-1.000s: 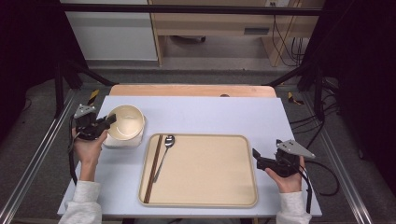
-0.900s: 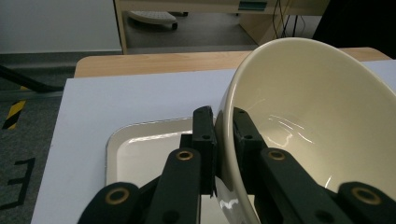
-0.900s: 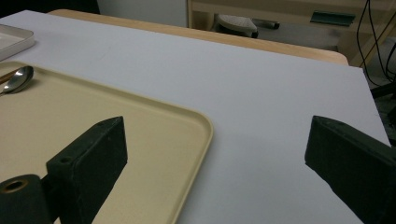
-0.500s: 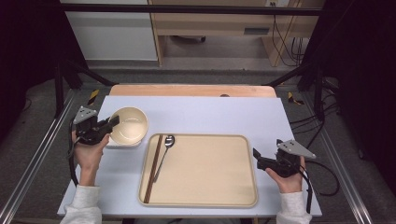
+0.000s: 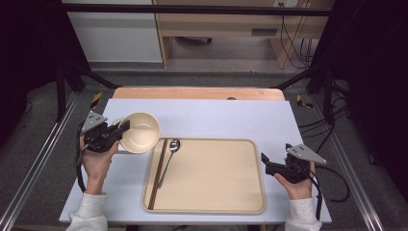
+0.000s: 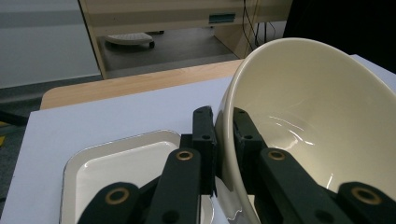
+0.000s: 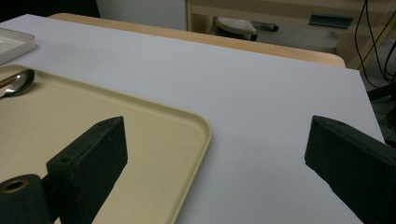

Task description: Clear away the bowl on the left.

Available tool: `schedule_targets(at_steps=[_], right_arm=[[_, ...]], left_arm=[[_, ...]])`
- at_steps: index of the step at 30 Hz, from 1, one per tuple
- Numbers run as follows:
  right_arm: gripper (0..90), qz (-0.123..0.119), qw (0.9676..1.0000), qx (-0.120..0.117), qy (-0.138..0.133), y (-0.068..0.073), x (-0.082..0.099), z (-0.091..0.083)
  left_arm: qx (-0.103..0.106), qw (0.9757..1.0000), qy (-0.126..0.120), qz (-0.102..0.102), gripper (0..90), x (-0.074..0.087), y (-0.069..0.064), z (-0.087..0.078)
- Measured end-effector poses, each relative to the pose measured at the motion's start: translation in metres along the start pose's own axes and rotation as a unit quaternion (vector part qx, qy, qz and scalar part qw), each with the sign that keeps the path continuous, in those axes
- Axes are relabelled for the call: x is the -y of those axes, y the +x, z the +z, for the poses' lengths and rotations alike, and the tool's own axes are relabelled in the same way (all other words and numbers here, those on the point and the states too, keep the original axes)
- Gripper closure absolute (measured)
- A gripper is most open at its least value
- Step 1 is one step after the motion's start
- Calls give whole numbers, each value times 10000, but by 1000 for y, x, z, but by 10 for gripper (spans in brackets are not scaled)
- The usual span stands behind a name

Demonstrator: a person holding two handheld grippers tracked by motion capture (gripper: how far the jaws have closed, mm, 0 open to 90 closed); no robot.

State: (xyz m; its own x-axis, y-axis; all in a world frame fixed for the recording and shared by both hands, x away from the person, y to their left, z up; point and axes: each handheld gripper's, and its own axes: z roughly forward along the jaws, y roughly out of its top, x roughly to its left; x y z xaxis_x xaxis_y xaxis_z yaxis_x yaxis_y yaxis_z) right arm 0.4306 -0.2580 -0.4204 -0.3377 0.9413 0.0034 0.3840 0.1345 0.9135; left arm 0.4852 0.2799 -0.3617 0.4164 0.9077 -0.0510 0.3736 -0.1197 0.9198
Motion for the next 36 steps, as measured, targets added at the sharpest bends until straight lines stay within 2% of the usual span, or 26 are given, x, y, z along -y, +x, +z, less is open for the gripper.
schedule_targets(at_steps=[7, 19, 26, 32, 36], right_arm=[[59, -4, 10000, 1, 8, 0, 0, 0], [58, -32, 10000, -1, -16, 0, 0, -1], [59, -34, 10000, 8, -15, 0, 0, -1], [59, -41, 10000, -6, -24, 0, 0, -1], [60, -36, 10000, -3, -21, 0, 0, -1]], left_arm=[[96, 9999, -39, 95, 825, -2, -10, -1], [298, 9991, 14, 308, 825, -5, -35, 6], [411, 9979, 154, 482, 824, -4, -52, 17], [540, 9967, 239, 562, 825, -4, -69, 30], [598, 9960, 294, 596, 824, -3, -76, 37]])
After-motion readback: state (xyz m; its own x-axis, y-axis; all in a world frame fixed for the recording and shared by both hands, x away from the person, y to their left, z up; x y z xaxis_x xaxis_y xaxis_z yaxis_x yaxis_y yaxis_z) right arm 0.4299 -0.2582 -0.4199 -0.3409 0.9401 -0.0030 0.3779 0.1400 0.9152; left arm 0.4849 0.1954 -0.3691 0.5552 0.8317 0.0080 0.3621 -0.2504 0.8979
